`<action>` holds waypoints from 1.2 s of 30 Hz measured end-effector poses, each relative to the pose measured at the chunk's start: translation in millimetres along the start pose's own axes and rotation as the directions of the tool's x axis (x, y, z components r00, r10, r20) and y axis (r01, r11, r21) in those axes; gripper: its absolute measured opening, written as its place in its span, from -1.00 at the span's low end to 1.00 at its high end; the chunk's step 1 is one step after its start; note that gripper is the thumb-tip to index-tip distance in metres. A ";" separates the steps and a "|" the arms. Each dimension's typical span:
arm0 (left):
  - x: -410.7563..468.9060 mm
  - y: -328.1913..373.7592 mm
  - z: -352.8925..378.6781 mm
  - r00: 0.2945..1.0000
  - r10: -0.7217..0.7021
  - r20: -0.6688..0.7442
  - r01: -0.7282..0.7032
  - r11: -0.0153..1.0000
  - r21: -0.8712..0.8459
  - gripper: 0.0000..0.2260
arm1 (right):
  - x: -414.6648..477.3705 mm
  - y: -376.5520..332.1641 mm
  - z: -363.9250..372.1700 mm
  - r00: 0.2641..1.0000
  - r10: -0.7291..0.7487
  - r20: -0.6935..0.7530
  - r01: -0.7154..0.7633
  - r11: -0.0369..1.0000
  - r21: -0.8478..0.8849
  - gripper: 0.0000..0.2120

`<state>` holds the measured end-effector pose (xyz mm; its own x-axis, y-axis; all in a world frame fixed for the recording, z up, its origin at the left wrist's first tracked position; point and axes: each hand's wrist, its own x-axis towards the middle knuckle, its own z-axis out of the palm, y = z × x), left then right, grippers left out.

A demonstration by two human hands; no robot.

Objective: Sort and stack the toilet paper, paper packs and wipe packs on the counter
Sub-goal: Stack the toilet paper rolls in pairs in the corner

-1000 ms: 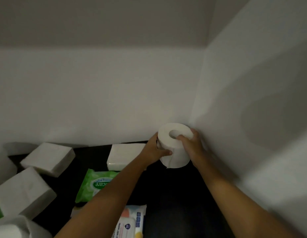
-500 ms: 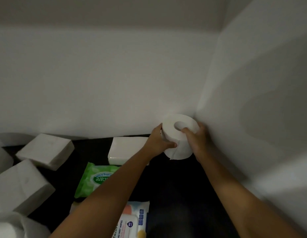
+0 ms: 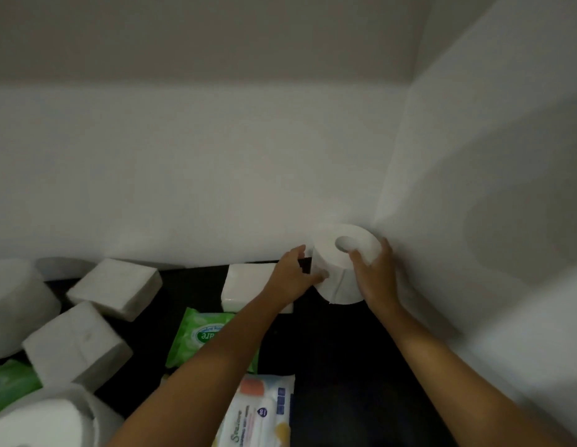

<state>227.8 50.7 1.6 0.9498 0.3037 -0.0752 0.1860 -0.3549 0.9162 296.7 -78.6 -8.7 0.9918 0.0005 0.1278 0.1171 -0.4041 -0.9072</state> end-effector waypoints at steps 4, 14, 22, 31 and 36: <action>-23.7 -4.5 -34.4 0.984 -0.036 -0.175 0.043 0.998 0.037 -0.57 | -36.4 -18.4 -12.3 0.977 -0.214 -0.018 0.210 0.971 -0.117 -0.43; -96.1 -33.0 -104.6 0.910 -0.187 -0.369 0.198 0.980 -0.008 -0.66 | -108.4 -33.0 15.7 0.903 -0.075 0.423 0.108 0.993 -0.055 -0.64; -103.5 -56.4 -97.4 0.881 -0.276 -0.384 0.297 0.955 -0.004 -0.58 | -110.1 -14.2 37.7 0.842 0.176 0.510 -0.141 0.984 -0.106 -0.54; -70.3 -61.4 -74.3 0.911 -0.308 -0.275 0.275 0.950 -0.150 -0.49 | -83.9 -20.6 75.4 0.872 0.209 0.442 -0.209 0.977 -0.051 -0.58; -55.7 -66.0 -87.8 0.870 -0.349 -0.348 0.301 0.935 -0.186 -0.50 | -85.5 -34.4 105.7 0.857 0.163 0.489 -0.161 0.986 -0.046 -0.58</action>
<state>140.5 134.9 -20.1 0.6738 0.6960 -0.2480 0.4125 -0.0759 0.9078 213.3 32.0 -30.8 0.8942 0.3817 -0.2340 -0.0467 -0.4403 -0.8966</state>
